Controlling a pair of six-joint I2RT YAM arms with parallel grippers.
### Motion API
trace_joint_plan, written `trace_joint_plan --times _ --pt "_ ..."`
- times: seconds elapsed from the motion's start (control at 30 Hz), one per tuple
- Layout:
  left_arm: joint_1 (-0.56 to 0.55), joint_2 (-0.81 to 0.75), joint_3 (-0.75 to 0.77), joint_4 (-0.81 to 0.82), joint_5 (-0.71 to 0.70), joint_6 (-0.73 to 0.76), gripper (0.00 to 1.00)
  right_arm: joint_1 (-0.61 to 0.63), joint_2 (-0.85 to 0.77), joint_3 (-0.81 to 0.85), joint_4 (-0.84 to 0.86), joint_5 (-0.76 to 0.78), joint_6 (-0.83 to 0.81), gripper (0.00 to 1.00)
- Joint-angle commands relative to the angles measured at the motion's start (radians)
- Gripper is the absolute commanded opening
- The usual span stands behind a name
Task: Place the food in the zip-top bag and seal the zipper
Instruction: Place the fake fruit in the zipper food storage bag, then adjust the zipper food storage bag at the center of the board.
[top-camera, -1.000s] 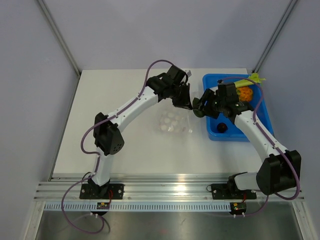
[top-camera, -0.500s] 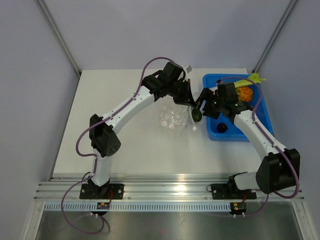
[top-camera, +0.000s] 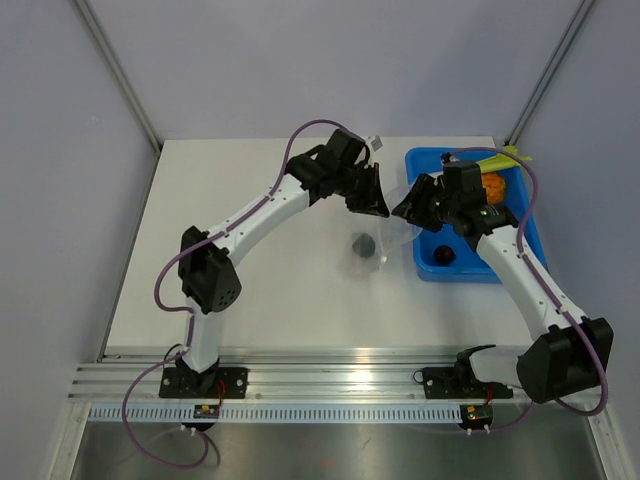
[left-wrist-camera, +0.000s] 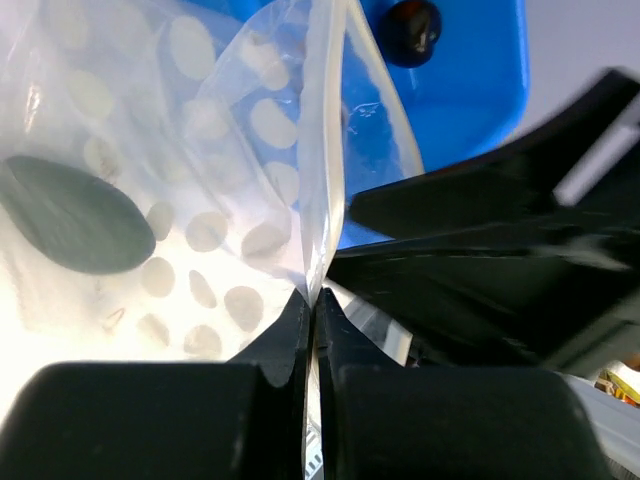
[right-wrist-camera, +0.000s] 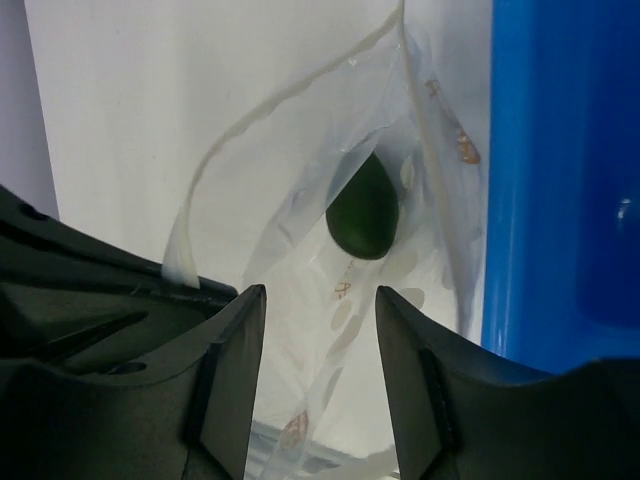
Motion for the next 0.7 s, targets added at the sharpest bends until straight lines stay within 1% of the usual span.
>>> trace_joint_plan --times 0.0,0.07,0.1,0.13,0.17,0.23,0.3,0.4,0.47,0.57,0.63,0.67 --pt "0.013 -0.037 -0.030 0.035 0.038 0.003 0.00 0.008 -0.067 0.063 -0.038 0.137 -0.027 0.55" --pt "0.015 -0.043 -0.043 0.043 0.035 0.005 0.00 0.006 -0.088 0.057 -0.059 0.181 -0.022 0.55" --pt "0.018 -0.046 -0.044 0.041 0.037 0.006 0.00 0.008 -0.097 0.052 -0.061 0.223 -0.022 0.56" --pt "0.019 -0.048 -0.046 0.041 0.035 0.006 0.00 0.008 -0.103 0.046 -0.068 0.238 -0.021 0.64" --pt "0.021 -0.051 -0.053 0.046 0.037 0.008 0.00 0.008 -0.113 0.037 -0.067 0.244 -0.021 0.70" --pt "0.022 -0.052 -0.055 0.046 0.038 0.008 0.00 0.008 -0.100 0.035 -0.077 0.246 -0.022 0.76" --pt "0.024 -0.052 -0.061 0.049 0.044 0.006 0.00 0.008 -0.079 0.029 -0.081 0.213 -0.028 0.77" --pt "0.024 -0.057 -0.069 0.061 0.051 0.000 0.00 0.008 -0.024 0.022 -0.082 0.153 -0.028 0.76" --pt "0.024 -0.060 -0.073 0.061 0.048 0.002 0.00 0.008 0.007 0.008 -0.071 0.127 -0.028 0.72" --pt "0.024 -0.069 -0.081 0.061 0.045 0.005 0.00 0.008 0.024 -0.012 -0.033 0.067 -0.025 0.59" --pt "0.025 -0.075 -0.081 0.060 0.041 0.006 0.00 0.008 0.024 -0.015 -0.021 0.048 -0.024 0.40" --pt "0.027 -0.077 -0.080 0.054 0.040 0.008 0.00 0.006 0.024 -0.009 -0.021 0.050 -0.024 0.34"
